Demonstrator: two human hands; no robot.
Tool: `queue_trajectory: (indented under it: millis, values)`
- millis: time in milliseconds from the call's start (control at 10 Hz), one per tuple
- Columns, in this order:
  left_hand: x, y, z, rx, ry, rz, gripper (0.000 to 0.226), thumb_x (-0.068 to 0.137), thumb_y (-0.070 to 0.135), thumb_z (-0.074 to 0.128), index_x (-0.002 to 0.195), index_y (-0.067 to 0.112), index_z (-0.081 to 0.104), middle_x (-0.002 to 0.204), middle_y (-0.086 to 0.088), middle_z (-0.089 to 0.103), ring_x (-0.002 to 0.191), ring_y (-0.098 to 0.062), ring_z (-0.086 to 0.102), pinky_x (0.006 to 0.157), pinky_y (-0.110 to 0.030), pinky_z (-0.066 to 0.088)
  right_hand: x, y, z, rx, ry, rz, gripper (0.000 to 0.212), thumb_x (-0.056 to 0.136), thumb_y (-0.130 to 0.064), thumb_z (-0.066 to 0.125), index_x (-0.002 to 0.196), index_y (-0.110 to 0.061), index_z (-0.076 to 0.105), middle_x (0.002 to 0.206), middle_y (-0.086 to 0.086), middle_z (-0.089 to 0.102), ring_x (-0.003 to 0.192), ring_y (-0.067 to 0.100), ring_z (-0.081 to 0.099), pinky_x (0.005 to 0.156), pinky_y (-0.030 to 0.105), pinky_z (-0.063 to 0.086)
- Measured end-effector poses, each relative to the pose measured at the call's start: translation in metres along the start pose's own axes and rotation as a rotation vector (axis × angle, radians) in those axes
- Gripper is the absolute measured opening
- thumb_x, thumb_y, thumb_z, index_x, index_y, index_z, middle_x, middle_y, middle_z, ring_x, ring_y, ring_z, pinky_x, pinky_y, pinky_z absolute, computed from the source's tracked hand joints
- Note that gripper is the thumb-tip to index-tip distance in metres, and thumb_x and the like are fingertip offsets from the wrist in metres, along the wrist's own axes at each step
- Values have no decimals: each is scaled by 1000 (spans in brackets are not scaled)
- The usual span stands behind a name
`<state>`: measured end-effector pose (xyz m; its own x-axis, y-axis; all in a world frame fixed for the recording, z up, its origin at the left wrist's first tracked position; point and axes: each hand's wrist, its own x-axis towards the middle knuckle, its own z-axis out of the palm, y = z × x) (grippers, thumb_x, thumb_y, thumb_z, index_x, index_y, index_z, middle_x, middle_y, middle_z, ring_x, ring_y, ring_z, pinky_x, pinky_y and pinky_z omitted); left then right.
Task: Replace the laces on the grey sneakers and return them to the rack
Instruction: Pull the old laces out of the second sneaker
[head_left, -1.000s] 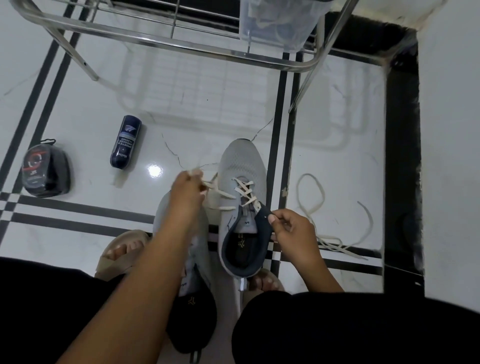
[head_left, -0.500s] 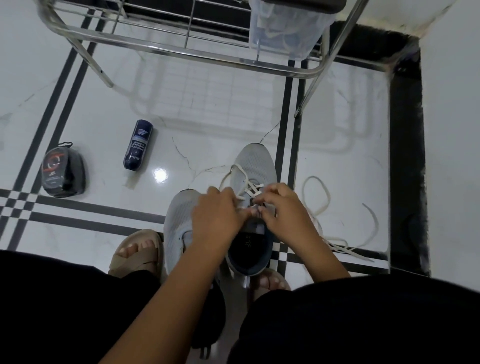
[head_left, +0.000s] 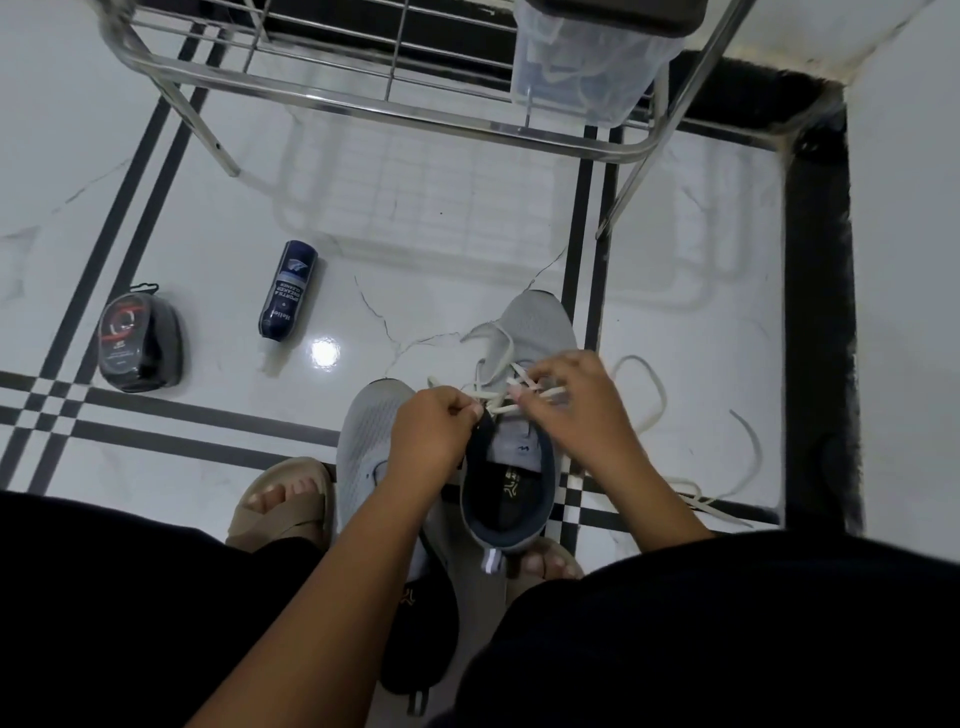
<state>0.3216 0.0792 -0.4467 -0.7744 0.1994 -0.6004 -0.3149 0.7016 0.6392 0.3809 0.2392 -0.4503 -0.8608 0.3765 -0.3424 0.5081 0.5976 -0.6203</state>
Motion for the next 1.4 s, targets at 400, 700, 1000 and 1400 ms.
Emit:
queue_trajectory:
  millis: [400, 700, 1000, 1400]
  values:
    - [1, -3, -2, 30, -2, 17, 14, 91, 23, 63, 91, 12, 71, 92, -6, 71, 87, -22, 65, 85, -36, 53, -11, -16, -26, 1542, 205, 584, 22, 100, -10, 42, 82, -11, 56, 76, 4, 69, 74, 15, 67, 80, 30, 52]
    - [-4, -1, -4, 178, 23, 64, 12, 92, 22, 60, 94, 15, 69, 92, -7, 70, 89, -24, 63, 82, -34, 51, -14, -26, 11, -504, -70, -221, 23, 95, -31, 55, 107, -21, 71, 106, -1, 58, 99, 22, 56, 89, 35, 33]
    - [-15, -6, -17, 272, 88, 118, 21, 96, 18, 52, 102, 8, 69, 98, -12, 69, 92, -26, 62, 77, -34, 47, 13, -51, -89, -90, -486, 96, 40, 88, -34, 68, 124, -20, 59, 134, 0, 56, 121, 20, 54, 96, 30, 40]
    - [-32, -20, -10, 388, 80, 197, 19, 96, 14, 45, 97, 5, 62, 97, -15, 66, 88, -29, 61, 70, -33, 43, 20, -159, -215, -429, -511, 150, 30, 91, -20, 64, 121, -21, 61, 116, 2, 63, 112, 19, 58, 99, 32, 44]
